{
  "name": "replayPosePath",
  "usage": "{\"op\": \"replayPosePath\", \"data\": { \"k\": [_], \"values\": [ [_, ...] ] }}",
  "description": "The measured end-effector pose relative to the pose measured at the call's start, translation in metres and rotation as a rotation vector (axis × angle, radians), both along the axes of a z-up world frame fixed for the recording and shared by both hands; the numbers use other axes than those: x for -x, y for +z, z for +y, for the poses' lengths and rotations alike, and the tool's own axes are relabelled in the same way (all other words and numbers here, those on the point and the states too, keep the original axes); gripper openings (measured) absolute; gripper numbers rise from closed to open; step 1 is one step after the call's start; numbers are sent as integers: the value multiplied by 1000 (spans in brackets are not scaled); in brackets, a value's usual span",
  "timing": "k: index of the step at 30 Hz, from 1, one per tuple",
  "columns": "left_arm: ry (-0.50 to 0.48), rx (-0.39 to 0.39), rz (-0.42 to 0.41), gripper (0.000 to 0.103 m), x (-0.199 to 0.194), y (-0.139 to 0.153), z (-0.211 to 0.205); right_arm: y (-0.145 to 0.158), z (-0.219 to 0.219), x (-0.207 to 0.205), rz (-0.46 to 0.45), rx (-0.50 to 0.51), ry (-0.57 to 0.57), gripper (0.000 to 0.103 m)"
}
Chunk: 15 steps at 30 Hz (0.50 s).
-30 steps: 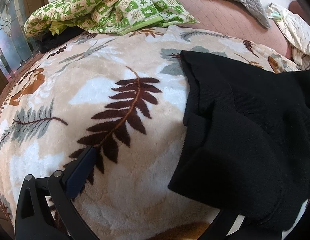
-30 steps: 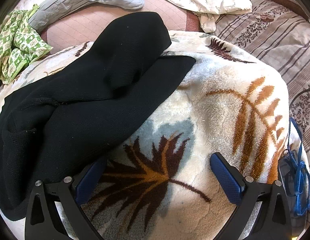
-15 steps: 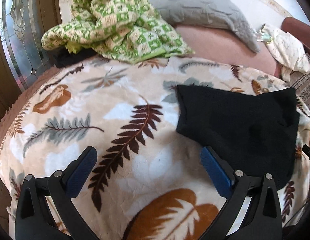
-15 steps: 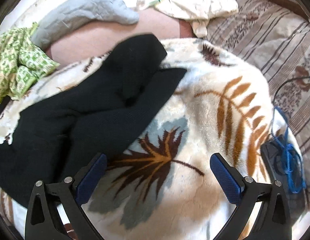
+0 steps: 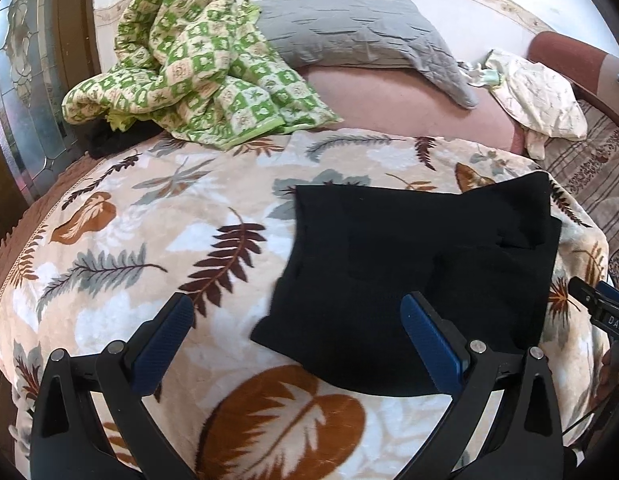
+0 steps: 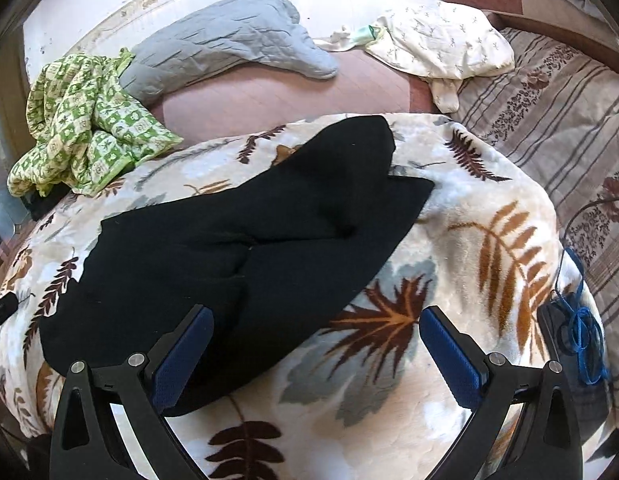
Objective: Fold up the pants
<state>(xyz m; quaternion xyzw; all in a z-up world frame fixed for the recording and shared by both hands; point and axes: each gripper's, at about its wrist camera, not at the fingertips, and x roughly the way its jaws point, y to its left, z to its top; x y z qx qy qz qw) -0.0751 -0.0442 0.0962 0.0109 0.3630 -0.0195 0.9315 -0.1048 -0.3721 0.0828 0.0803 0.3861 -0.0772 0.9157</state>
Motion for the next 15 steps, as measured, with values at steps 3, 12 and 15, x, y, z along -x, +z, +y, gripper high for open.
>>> {"op": "replayPosePath", "data": {
  "k": [3, 12, 15],
  "values": [
    [-13, -6, -2, 103, 1, 0, -8, 2, 2, 0, -2, -7, 6, 103],
    [-35, 28, 34, 103, 1, -9, -18, -2, 4, 1, 8, -17, 7, 103],
    [-35, 45, 55, 103, -1, -14, -17, -7, 0, 0, 17, -27, -2, 103]
  ]
}}
